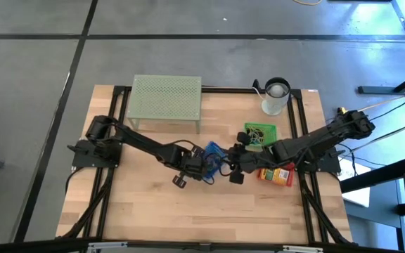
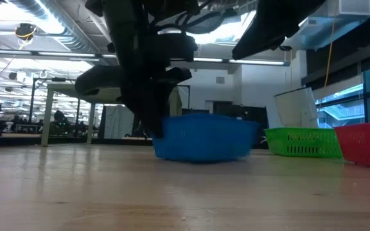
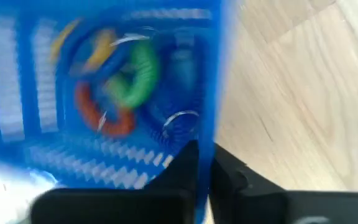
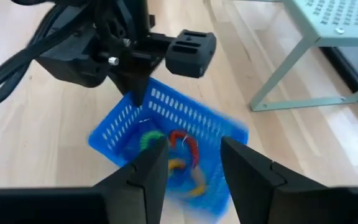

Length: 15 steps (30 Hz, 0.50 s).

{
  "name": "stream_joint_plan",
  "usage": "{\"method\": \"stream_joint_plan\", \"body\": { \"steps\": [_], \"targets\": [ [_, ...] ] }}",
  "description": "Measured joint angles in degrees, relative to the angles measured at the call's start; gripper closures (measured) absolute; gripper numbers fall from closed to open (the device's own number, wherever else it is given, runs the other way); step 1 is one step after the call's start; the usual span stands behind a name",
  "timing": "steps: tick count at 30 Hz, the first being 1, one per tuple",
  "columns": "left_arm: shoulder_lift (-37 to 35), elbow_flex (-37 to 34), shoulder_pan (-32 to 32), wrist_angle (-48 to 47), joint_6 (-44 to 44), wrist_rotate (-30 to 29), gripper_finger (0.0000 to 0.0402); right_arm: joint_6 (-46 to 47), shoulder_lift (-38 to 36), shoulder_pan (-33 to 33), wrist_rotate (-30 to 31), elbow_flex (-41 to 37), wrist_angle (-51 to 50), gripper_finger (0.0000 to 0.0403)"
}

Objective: Pick & Place Office Desk Supplies
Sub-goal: Put the blue bin on the shelf

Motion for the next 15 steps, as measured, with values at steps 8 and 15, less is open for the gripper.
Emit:
{"method": "stream_joint_plan", "body": {
  "steps": [8,15],
  "targets": [
    [-4.40,0.00,-0.34,-0.47,-11.98,0.20,0.0397,2.88,-0.25,2.38,5.10,0.00,0.19,0.0253],
    [-12.68,0.02,-2.46,-0.63,-14.00,-0.76,0.0397,2.59,-0.26,4.22,5.16,0.00,0.12,0.0253]
  ]
}}
